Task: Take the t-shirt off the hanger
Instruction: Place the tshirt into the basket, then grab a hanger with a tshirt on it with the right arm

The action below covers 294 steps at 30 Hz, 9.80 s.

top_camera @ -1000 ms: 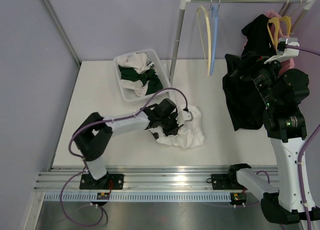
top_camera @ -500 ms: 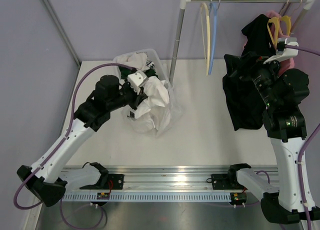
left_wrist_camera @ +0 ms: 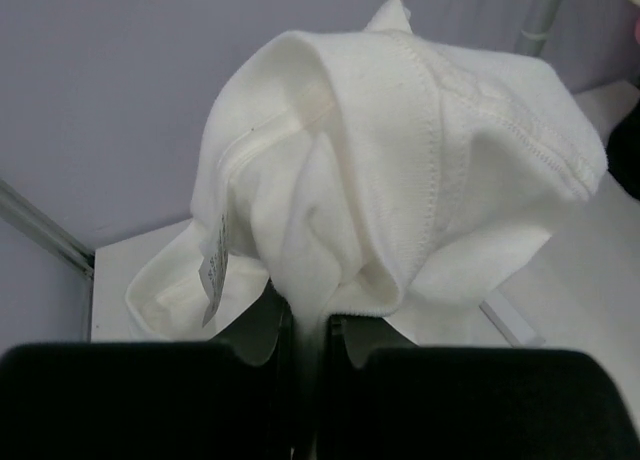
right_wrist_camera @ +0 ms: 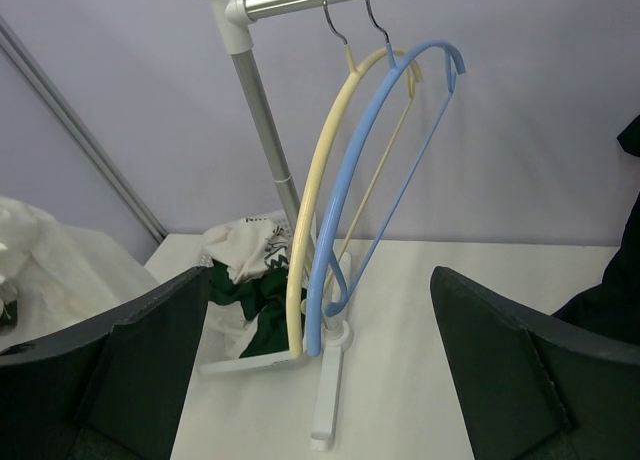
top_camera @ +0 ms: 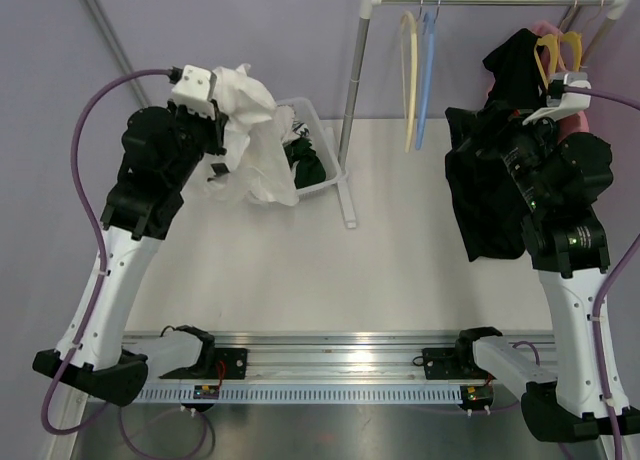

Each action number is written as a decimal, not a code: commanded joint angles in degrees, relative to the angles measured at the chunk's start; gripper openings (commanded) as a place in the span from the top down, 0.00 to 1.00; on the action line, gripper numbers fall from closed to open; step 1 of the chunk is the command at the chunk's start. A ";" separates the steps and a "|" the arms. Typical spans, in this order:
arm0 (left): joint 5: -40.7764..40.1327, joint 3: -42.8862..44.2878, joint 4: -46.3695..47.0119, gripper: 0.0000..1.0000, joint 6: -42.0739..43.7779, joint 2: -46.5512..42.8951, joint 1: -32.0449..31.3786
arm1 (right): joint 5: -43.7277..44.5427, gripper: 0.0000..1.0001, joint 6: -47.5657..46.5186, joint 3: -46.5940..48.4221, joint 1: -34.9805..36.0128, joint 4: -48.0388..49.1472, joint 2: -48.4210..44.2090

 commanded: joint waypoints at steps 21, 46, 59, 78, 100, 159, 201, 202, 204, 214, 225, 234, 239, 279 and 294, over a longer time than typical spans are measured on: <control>10.07 32.63 5.72 1.00 -15.84 28.61 10.03 | -1.84 0.01 -0.58 1.34 -0.23 2.57 2.00; 1.86 -6.12 13.98 1.00 -3.04 35.46 1.78 | -1.40 0.01 -0.66 0.19 -0.24 2.92 0.42; 2.17 5.84 1.32 0.98 1.80 50.76 0.36 | -1.66 0.01 -0.58 0.11 -0.24 3.27 0.86; 4.98 -6.90 7.12 0.07 0.66 26.52 0.10 | -1.05 0.01 -0.84 -0.24 -0.24 3.62 0.51; 6.13 -29.57 22.66 0.01 -2.33 1.46 -3.68 | 12.66 0.00 2.85 -1.13 -0.24 6.53 -2.92; 11.84 -42.68 33.40 0.01 -2.24 -0.83 -4.21 | 13.85 0.06 -5.68 38.33 -17.71 -13.17 32.58; 12.19 -41.19 30.94 0.01 2.59 -2.24 -4.38 | -9.57 0.52 1.71 37.02 -28.54 3.45 45.42; 12.19 -39.80 29.03 0.01 3.46 -2.15 -4.38 | -9.05 0.52 1.62 36.93 -28.28 3.45 45.24; 11.23 -38.56 27.52 0.01 4.08 -2.50 -4.38 | -8.43 0.53 1.10 37.19 -27.84 3.01 45.42; 4.99 -38.38 23.92 0.01 8.66 -8.13 -4.38 | -5.80 0.63 -0.14 40.27 -26.25 0.64 47.00; 3.66 -41.71 25.75 0.01 8.66 -11.02 -4.38 | -1.22 1.00 -0.40 42.65 -25.28 -2.27 47.79; 5.07 -44.35 28.39 0.01 7.34 -9.01 -4.64 | -2.01 1.00 0.56 42.73 -25.11 -1.56 47.26; 5.86 -45.23 28.66 0.01 7.69 -8.57 -5.08 | -1.49 1.00 0.48 45.72 -23.97 -4.10 47.88; 6.74 -46.38 28.30 0.01 10.24 -9.62 -7.72 | -6.85 1.00 3.47 34.22 -17.02 8.19 37.69; 6.21 -46.55 28.74 0.01 10.15 -9.80 -7.90 | -2.90 1.00 2.59 26.30 -17.02 7.66 28.37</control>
